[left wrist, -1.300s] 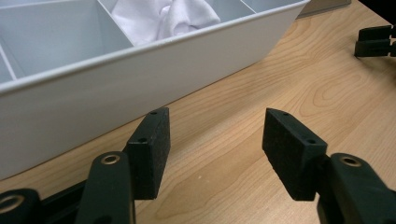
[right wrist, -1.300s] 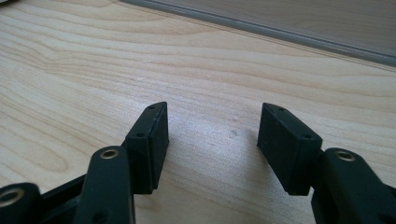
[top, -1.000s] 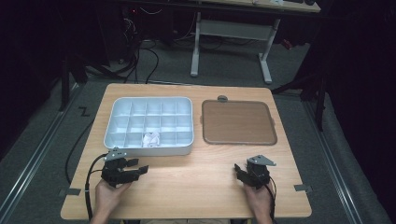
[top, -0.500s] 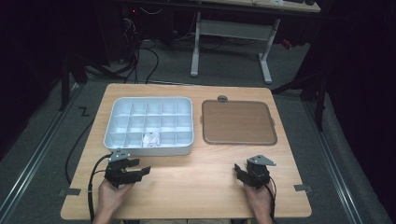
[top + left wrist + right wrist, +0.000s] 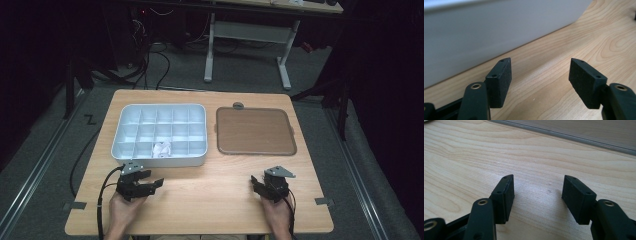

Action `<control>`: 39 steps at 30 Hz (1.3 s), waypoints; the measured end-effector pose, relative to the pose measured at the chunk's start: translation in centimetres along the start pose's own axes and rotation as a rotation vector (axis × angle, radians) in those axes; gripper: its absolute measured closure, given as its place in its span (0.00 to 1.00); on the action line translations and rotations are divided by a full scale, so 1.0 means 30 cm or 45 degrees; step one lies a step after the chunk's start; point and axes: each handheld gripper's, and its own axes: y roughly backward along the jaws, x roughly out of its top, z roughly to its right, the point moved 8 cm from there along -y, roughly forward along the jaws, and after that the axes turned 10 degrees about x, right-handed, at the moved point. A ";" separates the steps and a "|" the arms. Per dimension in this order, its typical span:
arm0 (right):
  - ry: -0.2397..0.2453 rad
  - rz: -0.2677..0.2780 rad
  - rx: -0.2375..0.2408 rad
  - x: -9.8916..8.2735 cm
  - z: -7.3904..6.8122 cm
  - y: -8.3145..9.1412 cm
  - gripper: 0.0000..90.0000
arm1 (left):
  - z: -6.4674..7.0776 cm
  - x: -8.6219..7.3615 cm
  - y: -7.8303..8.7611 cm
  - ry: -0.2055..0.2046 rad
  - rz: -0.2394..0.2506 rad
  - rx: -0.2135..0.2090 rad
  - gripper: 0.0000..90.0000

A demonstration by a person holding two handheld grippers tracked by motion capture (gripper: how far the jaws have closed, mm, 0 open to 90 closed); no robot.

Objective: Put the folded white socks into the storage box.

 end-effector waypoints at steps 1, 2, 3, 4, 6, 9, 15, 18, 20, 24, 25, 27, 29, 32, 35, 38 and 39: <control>0.000 0.000 0.000 0.000 0.000 0.000 0.49 | -0.005 -0.008 -0.007 -0.007 -0.003 0.010 0.39; 0.000 0.000 0.000 0.000 0.000 0.000 0.49 | -0.006 -0.015 -0.011 -0.008 -0.002 0.013 0.39; 0.000 0.000 0.001 0.000 0.000 0.000 0.49 | -0.008 -0.026 -0.019 -0.023 -0.002 0.019 0.39; 0.000 0.000 0.001 0.000 0.000 0.000 0.49 | -0.008 -0.026 -0.019 -0.023 -0.002 0.019 0.38; 0.002 0.001 0.001 0.000 0.000 -0.001 0.49 | -0.008 -0.033 -0.022 -0.045 0.007 0.029 0.38; 0.003 0.002 0.002 0.001 0.000 -0.001 0.49 | -0.010 -0.035 -0.022 -0.061 0.019 0.027 0.38; 0.003 0.001 0.002 0.001 0.000 -0.001 0.49 | -0.014 -0.032 -0.032 -0.073 0.049 0.039 0.37; 0.004 0.001 0.002 0.001 0.000 -0.001 0.49 | -0.012 -0.033 -0.037 -0.087 0.064 0.049 0.36; 0.004 0.001 0.002 0.001 0.000 -0.001 0.49 | -0.010 -0.038 -0.040 -0.115 0.068 0.058 0.35; 0.007 0.000 0.003 0.001 0.000 -0.001 0.49 | -0.008 -0.044 -0.045 -0.150 0.074 0.074 0.35; 0.003 0.000 0.003 0.001 -0.001 -0.001 0.49 | -0.007 -0.046 -0.045 -0.161 0.075 0.080 0.35; 0.005 -0.001 0.005 0.001 -0.002 -0.001 0.48 | -0.004 -0.054 -0.051 -0.196 0.083 0.097 0.34; 0.009 -0.001 0.008 0.001 -0.003 -0.002 0.48 | -0.004 -0.055 -0.052 -0.204 0.083 0.099 0.33; 0.009 -0.002 0.009 0.001 -0.003 -0.002 0.48 | -0.005 -0.053 -0.052 -0.197 0.082 0.097 0.33; 0.010 -0.002 0.010 0.001 -0.003 -0.002 0.48 | -0.003 -0.057 -0.053 -0.213 0.085 0.104 0.33; 0.011 -0.003 0.011 0.001 -0.004 -0.003 0.48 | -0.003 -0.057 -0.053 -0.212 0.081 0.100 0.31; 0.018 -0.005 0.018 0.002 -0.006 -0.005 0.48 | -0.003 -0.057 -0.052 -0.211 0.081 0.101 0.31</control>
